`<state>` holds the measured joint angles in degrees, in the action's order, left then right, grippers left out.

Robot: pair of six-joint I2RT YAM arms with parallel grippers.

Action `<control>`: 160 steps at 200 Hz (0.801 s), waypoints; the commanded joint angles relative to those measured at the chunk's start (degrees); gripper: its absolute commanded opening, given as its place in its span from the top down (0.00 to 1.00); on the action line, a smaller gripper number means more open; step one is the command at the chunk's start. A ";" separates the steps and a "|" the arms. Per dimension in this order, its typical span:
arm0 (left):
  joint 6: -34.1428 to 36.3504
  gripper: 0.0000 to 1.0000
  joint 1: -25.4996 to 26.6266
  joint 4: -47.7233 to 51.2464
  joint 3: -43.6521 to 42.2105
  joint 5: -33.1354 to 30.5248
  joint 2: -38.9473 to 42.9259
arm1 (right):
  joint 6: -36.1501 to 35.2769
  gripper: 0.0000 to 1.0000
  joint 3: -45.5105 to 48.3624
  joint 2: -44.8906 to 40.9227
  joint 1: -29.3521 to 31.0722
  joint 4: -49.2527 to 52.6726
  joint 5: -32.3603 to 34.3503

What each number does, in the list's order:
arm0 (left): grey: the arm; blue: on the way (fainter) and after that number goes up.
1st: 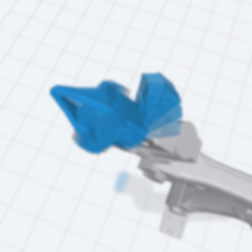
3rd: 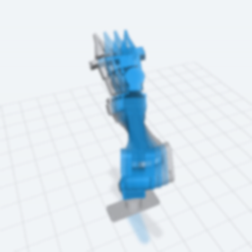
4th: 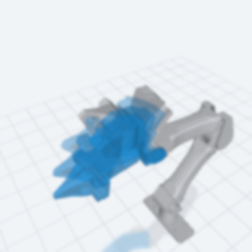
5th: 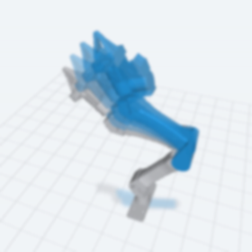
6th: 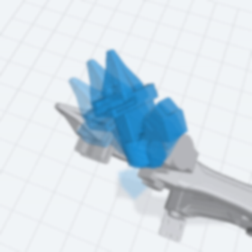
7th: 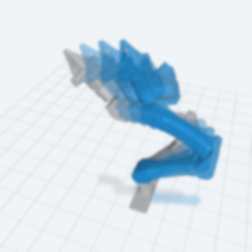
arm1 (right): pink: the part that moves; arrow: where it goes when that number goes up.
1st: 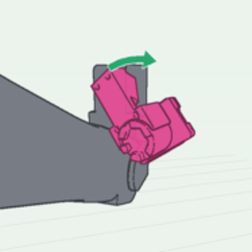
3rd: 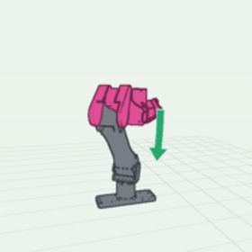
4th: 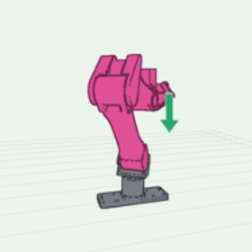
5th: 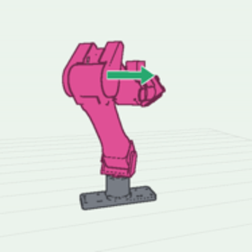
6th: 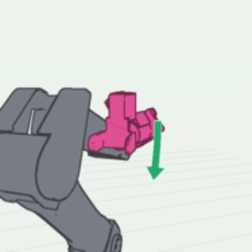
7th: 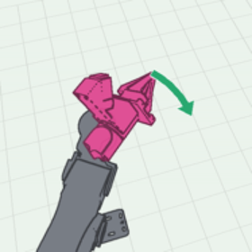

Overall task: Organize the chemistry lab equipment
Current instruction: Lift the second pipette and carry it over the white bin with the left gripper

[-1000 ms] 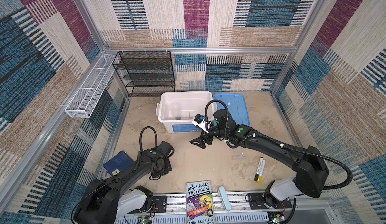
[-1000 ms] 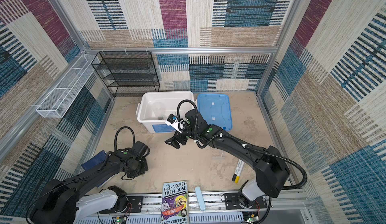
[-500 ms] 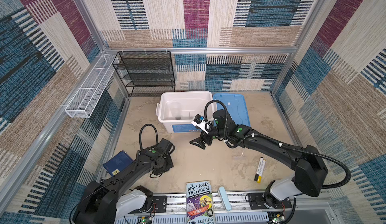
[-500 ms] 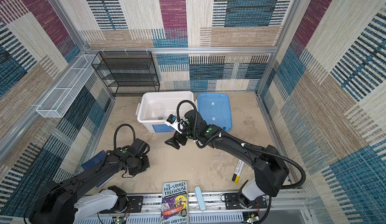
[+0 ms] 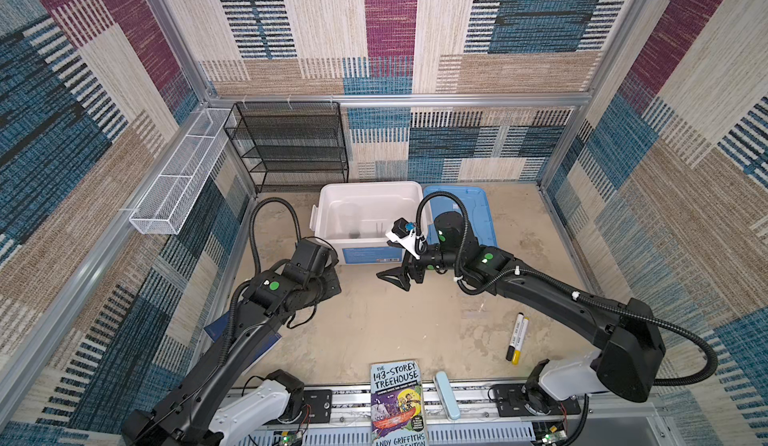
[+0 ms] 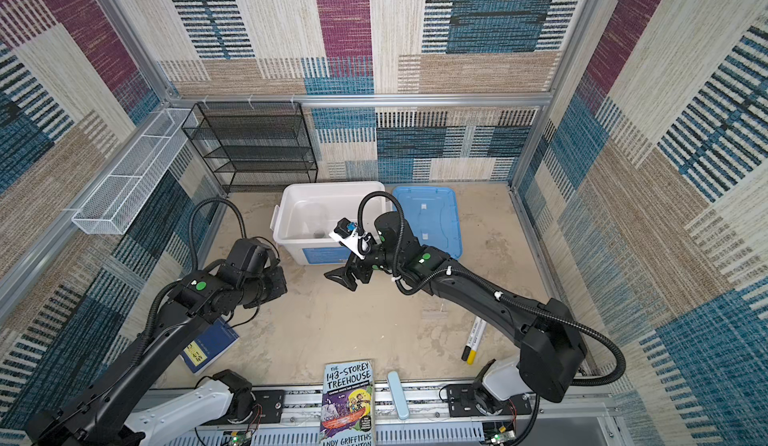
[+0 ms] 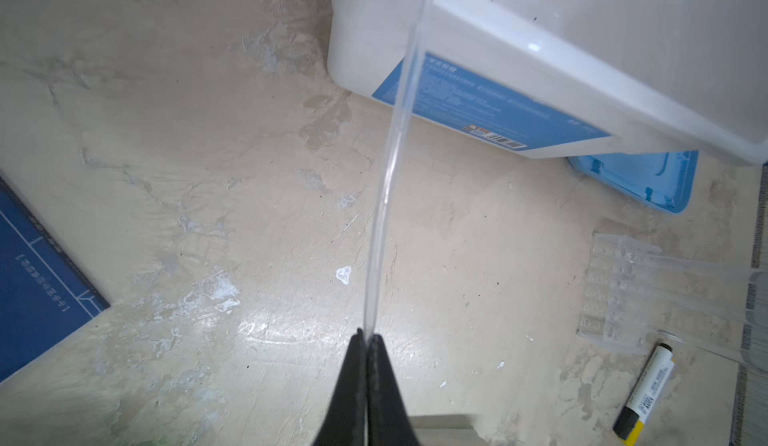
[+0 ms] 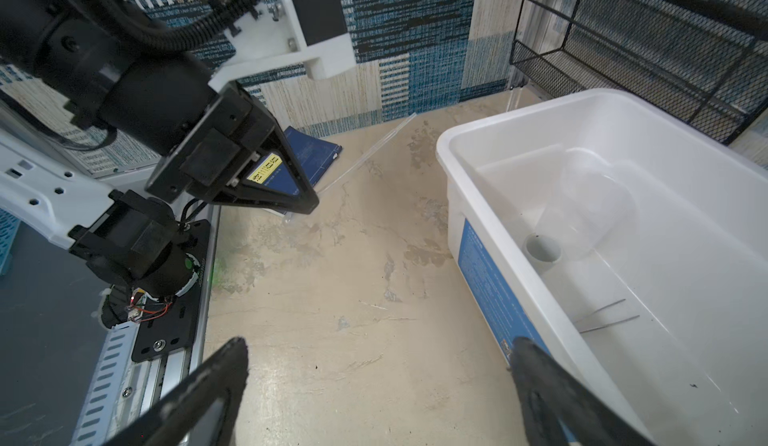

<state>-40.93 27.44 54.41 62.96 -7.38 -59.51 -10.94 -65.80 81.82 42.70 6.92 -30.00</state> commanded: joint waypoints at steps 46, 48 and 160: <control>8.02 0.94 -0.02 -6.25 14.75 1.79 -10.55 | 3.91 0.01 -2.96 -0.82 -9.49 -5.42 -1.23; 8.07 0.94 -0.02 -6.56 15.29 1.96 -10.94 | 3.91 0.01 -3.07 -0.80 -9.76 -5.49 -1.03; 11.55 0.95 0.70 -11.06 39.95 16.90 -37.49 | 6.59 0.01 -5.13 0.83 -18.64 -7.61 -1.30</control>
<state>-31.51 27.92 44.14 99.79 4.95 -93.27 -5.21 -70.35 81.82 25.36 1.45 -31.09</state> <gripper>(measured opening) 0.057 0.994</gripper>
